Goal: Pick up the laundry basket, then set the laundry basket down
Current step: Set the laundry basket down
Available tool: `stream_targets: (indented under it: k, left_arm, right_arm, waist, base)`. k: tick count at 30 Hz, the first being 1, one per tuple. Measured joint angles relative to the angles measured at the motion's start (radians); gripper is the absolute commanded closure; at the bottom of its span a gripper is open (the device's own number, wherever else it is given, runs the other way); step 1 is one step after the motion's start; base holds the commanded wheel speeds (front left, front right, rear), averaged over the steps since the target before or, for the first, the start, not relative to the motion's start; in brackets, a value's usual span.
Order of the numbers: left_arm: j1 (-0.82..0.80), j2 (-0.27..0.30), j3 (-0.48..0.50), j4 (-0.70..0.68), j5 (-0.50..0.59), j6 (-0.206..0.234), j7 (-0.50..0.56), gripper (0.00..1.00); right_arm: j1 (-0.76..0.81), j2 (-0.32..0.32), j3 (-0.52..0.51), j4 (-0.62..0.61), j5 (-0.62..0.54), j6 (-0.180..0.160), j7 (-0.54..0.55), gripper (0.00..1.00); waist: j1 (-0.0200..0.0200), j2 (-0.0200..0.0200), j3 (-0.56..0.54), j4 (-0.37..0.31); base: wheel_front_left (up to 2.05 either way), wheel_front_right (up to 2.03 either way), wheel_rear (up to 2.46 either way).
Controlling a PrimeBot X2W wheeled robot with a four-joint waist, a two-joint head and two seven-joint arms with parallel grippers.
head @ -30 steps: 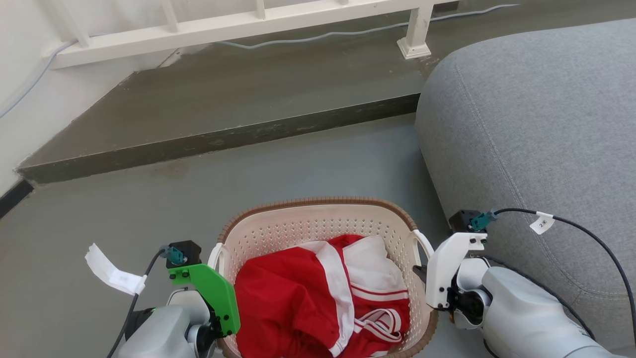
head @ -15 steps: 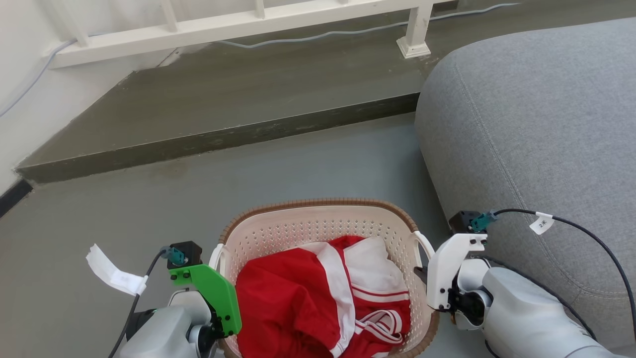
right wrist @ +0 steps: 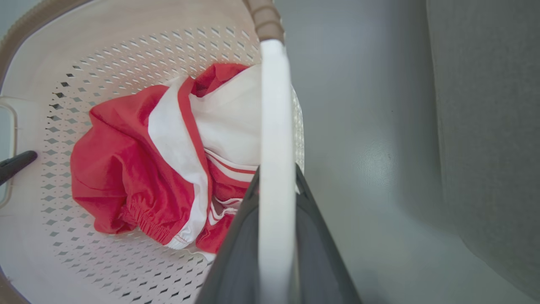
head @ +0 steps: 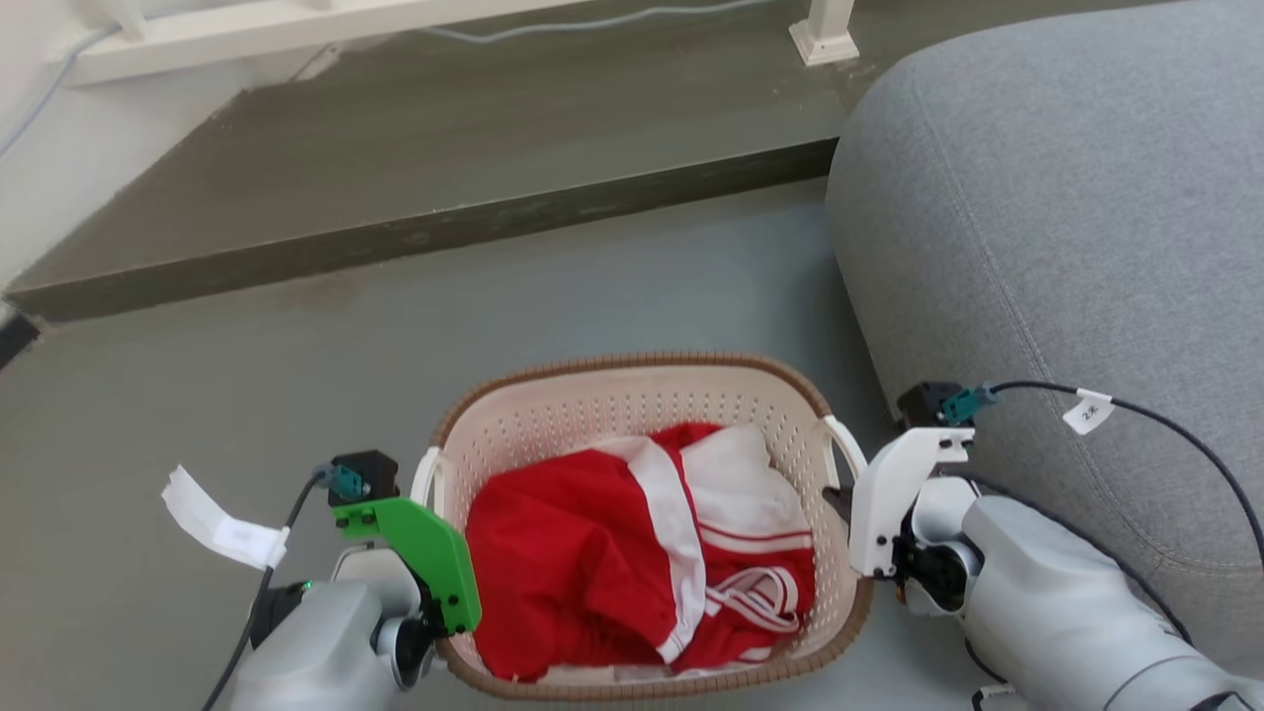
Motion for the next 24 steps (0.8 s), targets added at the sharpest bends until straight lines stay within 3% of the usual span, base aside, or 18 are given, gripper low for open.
stream_targets:
  k: [24]
  left_arm:
    - [-0.171, 0.0, 0.005, -0.012, 0.008, 0.03, -0.118, 1.0]
  right_arm:
    - [-0.163, -0.032, -0.004, -0.034, 0.002, 0.0, -0.096, 1.0]
  waist:
    - [0.0001, 0.0, 0.243, 0.006]
  base:
    - [0.0, 0.0, 0.0]
